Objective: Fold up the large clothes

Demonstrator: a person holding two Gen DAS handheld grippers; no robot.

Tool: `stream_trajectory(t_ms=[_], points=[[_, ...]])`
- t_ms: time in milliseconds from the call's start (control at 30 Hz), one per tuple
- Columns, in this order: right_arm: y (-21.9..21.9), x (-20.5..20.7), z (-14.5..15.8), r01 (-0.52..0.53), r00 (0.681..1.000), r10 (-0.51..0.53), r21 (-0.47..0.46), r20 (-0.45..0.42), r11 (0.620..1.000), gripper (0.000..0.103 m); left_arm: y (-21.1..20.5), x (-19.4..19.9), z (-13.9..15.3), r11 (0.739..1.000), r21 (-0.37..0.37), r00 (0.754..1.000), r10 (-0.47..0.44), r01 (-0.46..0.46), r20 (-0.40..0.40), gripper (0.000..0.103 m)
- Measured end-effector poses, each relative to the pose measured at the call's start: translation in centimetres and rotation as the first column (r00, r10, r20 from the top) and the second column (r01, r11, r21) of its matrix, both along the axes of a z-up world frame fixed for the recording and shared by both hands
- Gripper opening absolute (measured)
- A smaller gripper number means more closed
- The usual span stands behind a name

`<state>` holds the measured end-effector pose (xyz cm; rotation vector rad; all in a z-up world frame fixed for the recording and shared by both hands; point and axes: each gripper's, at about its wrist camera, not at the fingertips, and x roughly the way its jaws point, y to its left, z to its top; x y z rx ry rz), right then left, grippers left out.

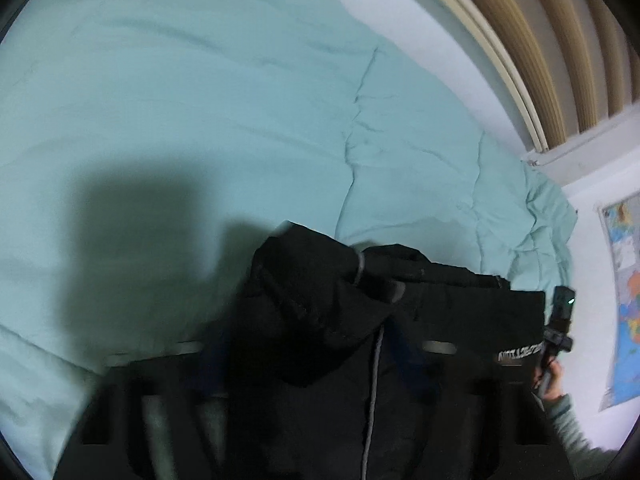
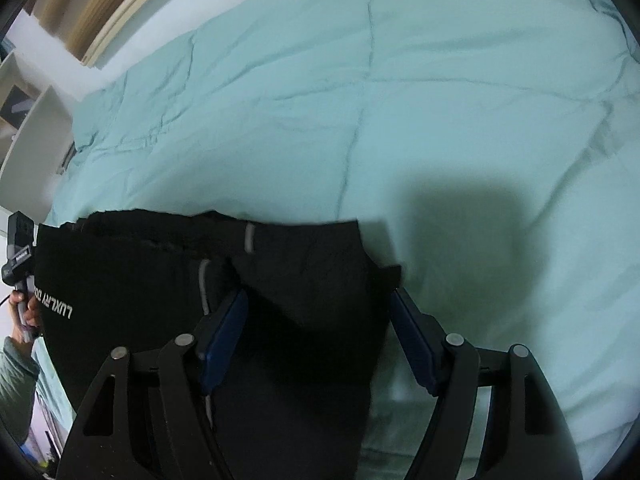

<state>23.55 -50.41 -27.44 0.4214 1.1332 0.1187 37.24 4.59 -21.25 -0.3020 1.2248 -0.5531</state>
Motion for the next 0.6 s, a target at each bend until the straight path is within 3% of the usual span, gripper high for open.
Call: stream_trajectory(t_ms=[33, 67, 100, 133, 300, 467, 533, 600], points=[[0.4, -0.1, 0.4, -0.009, 1.000, 0.009, 0.001, 0.015, 1.000, 0.043, -0.2, -0.5, 0.4, 1.000, 0.011, 1.000, -0.009, 0.008, 0.018, 0.022], [0.7, -0.3, 0.7, -0.008, 1.000, 0.008, -0.015, 0.021, 1.000, 0.037, -0.3, -0.9, 0.8, 1.000, 0.023, 0.999, -0.005, 0.004, 0.041, 0.020], [1.3, -0.8, 1.2, -0.009, 0.999, 0.011, -0.055, 0.037, 0.998, 0.024, -0.3, -1.6, 1.6, 0.999, 0.037, 0.997, -0.001, -0.002, 0.077, 0.017], [1.9, -1.3, 1.8, -0.018, 0.998, 0.023, -0.089, 0.051, 0.996, 0.020, -0.2, -2.2, 2.4, 0.999, 0.043, 0.994, 0.003, -0.008, 0.105, 0.016], [2.0, -3.6, 6.8, 0.051, 0.990, -0.019, -0.222, 0.142, 0.974, 0.015, 1.3, -3.6, 7.5, 0.999, -0.025, 0.978, 0.048, -0.044, 0.203, 0.016], [1.3, -3.2, 12.0, 0.163, 0.965, -0.086, -0.306, 0.249, 0.938, 0.013, -1.2, -1.6, 11.8, 0.999, -0.018, 0.945, 0.048, -0.044, 0.323, 0.016], [1.2, -1.8, 11.8, 0.195, 0.963, -0.112, -0.348, 0.244, 0.917, 0.013, -2.1, 0.3, 11.3, 0.998, -0.023, 0.948, 0.062, -0.058, 0.311, 0.016], [1.7, 0.4, 10.0, 0.210, 0.968, -0.143, -0.358, 0.204, 0.910, 0.013, -3.2, 2.3, 9.3, 0.997, 0.023, 0.960, 0.066, -0.075, 0.271, 0.016]])
